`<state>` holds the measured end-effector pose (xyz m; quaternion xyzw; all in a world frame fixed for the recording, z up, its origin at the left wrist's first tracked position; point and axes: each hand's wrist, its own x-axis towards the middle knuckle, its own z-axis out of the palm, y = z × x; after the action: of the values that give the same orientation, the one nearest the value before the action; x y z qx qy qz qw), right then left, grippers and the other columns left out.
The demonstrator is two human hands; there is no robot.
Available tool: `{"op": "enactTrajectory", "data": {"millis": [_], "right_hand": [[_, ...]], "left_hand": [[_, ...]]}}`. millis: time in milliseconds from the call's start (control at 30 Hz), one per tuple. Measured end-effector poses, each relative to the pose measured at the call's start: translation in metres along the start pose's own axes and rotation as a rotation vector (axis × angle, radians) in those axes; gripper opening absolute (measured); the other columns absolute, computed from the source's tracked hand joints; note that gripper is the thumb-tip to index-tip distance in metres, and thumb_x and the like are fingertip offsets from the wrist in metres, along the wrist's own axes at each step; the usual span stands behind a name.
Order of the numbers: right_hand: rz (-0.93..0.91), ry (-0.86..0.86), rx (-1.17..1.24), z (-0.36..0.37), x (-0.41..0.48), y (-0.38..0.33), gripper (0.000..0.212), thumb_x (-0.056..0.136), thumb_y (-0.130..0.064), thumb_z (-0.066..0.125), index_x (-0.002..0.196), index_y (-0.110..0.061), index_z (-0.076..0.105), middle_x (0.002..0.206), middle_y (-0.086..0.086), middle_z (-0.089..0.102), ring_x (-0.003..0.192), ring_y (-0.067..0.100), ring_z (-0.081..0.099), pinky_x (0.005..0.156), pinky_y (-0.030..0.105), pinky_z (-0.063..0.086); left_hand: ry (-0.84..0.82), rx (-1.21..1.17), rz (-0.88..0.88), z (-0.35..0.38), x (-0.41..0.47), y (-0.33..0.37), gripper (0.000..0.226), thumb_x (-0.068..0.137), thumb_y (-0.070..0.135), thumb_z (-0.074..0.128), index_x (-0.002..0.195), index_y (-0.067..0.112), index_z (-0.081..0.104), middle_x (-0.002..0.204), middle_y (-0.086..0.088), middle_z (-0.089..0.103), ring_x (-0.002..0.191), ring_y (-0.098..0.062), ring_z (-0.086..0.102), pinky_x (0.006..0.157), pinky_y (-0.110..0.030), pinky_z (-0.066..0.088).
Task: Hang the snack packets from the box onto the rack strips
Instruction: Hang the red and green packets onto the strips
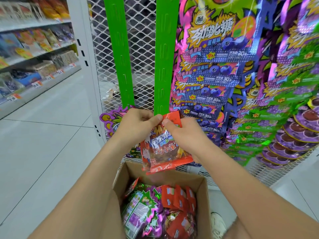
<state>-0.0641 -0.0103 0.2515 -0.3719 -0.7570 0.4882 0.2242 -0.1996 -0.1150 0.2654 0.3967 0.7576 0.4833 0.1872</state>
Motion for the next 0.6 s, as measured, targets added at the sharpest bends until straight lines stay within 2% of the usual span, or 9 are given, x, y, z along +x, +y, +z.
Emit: {"op": "enactTrajectory", "data": {"millis": [33, 100, 200, 333, 400, 500, 600], "right_hand": [[-0.019, 0.023, -0.007, 0.002, 0.001, 0.001, 0.041, 0.099, -0.046, 0.065, 0.068, -0.020, 0.063, 0.044, -0.015, 0.038, 0.052, 0.015, 0.039, 0.054, 0.030, 0.030], [-0.053, 0.061, -0.010, 0.005, 0.000, 0.002, 0.031, 0.098, -0.045, 0.067, 0.079, -0.020, 0.073, 0.044, -0.015, 0.043, 0.054, 0.014, 0.042, 0.057, 0.030, 0.034], [-0.090, 0.144, -0.038, 0.011, -0.001, 0.003, 0.031, 0.095, -0.044, 0.070, 0.078, -0.018, 0.075, 0.049, -0.011, 0.048, 0.053, 0.015, 0.043, 0.058, 0.033, 0.038], [-0.080, 0.164, -0.186, 0.010, 0.003, 0.007, 0.046, 0.091, -0.042, 0.073, 0.058, -0.014, 0.057, 0.049, -0.005, 0.045, 0.054, 0.020, 0.044, 0.055, 0.034, 0.035], [-0.062, 0.131, -0.269, 0.009, 0.005, 0.010, 0.047, 0.090, -0.043, 0.073, 0.060, -0.010, 0.058, 0.053, 0.000, 0.049, 0.062, 0.026, 0.049, 0.057, 0.035, 0.039], [-0.078, 0.094, -0.316, 0.008, 0.007, 0.012, 0.049, 0.090, -0.046, 0.073, 0.073, -0.001, 0.066, 0.060, 0.006, 0.054, 0.066, 0.029, 0.051, 0.063, 0.041, 0.049], [-0.100, 0.064, -0.357, 0.005, 0.008, 0.011, 0.051, 0.091, -0.048, 0.072, 0.072, -0.001, 0.061, 0.067, 0.010, 0.054, 0.069, 0.031, 0.051, 0.065, 0.041, 0.049]], "left_hand": [[-0.015, -0.010, -0.004, 0.000, 0.000, -0.001, 0.042, 0.101, 0.040, 0.069, 0.078, 0.005, 0.069, 0.075, -0.023, 0.063, 0.065, -0.015, 0.049, 0.067, -0.034, 0.038], [-0.040, -0.010, -0.004, 0.001, -0.001, -0.002, 0.041, 0.103, 0.039, 0.065, 0.081, 0.003, 0.067, 0.084, -0.027, 0.066, 0.067, -0.018, 0.053, 0.068, -0.035, 0.041], [-0.039, 0.009, -0.018, 0.001, 0.000, -0.003, 0.042, 0.104, 0.038, 0.064, 0.079, 0.004, 0.066, 0.073, -0.018, 0.062, 0.066, -0.017, 0.052, 0.067, -0.035, 0.041], [-0.025, -0.057, -0.094, 0.000, 0.000, -0.001, 0.043, 0.102, 0.038, 0.067, 0.087, -0.003, 0.068, 0.078, -0.009, 0.060, 0.076, -0.017, 0.054, 0.072, -0.035, 0.041], [0.017, -0.063, -0.113, -0.001, 0.000, -0.002, 0.046, 0.101, 0.038, 0.068, 0.093, -0.007, 0.066, 0.081, -0.007, 0.055, 0.079, -0.017, 0.051, 0.070, -0.034, 0.037], [0.014, -0.037, -0.119, -0.004, -0.001, -0.003, 0.049, 0.101, 0.040, 0.068, 0.091, -0.007, 0.063, 0.077, -0.007, 0.045, 0.074, -0.018, 0.044, 0.071, -0.035, 0.033], [0.045, -0.068, -0.164, -0.006, -0.002, -0.003, 0.041, 0.098, 0.039, 0.072, 0.085, 0.000, 0.069, 0.077, 0.000, 0.058, 0.074, -0.014, 0.053, 0.077, -0.034, 0.040]]}}
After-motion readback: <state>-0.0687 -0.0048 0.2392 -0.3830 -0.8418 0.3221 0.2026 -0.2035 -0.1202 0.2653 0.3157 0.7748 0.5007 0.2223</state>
